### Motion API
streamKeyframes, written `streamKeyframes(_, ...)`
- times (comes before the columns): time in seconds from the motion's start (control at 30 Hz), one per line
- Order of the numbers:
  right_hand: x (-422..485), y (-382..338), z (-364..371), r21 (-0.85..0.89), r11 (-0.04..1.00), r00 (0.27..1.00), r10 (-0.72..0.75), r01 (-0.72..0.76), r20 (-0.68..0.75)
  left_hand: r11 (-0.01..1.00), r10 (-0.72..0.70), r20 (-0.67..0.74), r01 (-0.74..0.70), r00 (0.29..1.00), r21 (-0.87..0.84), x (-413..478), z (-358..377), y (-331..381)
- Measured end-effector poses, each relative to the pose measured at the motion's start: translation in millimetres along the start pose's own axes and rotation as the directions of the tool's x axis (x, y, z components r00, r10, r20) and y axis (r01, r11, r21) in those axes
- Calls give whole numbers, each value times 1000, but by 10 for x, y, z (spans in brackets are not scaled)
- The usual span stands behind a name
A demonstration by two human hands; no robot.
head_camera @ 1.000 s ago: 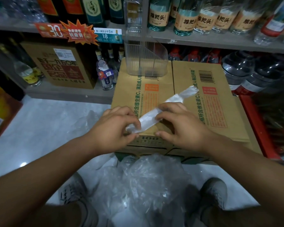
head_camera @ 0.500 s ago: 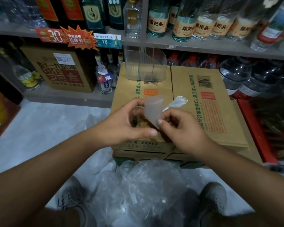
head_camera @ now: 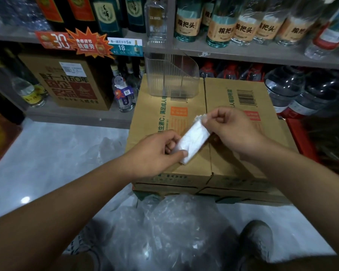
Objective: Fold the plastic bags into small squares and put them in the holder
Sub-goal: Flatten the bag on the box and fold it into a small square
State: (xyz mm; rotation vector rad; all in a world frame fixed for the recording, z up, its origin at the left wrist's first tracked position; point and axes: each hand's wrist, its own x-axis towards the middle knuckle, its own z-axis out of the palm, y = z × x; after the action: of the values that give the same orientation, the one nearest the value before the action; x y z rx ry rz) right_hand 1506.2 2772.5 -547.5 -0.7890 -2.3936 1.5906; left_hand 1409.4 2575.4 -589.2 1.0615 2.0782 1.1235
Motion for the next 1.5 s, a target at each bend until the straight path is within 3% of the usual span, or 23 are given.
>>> streamKeyframes(0.23,392,220,58,-412,888,975,-221,206,12,989,-145,87,148,986,-23,160,-89,142)
streamKeyframes(0.33,474,224,106,-461,867,975,-220,189,-12,972,-199,84,208,976,-107,226,-149,168)
streamKeyframes(0.5,524,216,70,-404,899,979,-202,169,-40,969,-109,-25,101,994,-226,243,-156,152)
streamKeyframes(0.6,502,228,58,-392,903,978,-205,178,-29,982,-97,-37,89,995,-166,210,-149,65)
streamKeyframes(0.77,453,232,80,-485,849,966,-255,208,-34,991,-59,-128,74,990,115,194,-213,8)
streamKeyframes(0.97,456,218,140,-573,789,952,-301,220,-49,988,-152,-292,148,944,-37,247,-195,29)
streamKeyframes(1.07,431,180,138,-580,786,953,-299,216,-51,979,17,-406,68,914,193,189,-139,33)
streamKeyframes(1.17,408,166,121,-599,766,951,-308,233,-24,872,144,-177,-41,974,487,52,-17,44)
streamKeyframes(1.27,409,201,111,-664,708,948,-318,241,5,700,61,47,-76,997,710,-63,93,-57)
streamKeyframes(1.4,383,239,136,-759,621,944,-328,193,-29,613,18,104,-93,994,785,-99,119,-120)
streamKeyframes(1.5,243,200,242,-758,530,879,-463,379,116,588,37,105,-107,994,801,-97,128,-107)
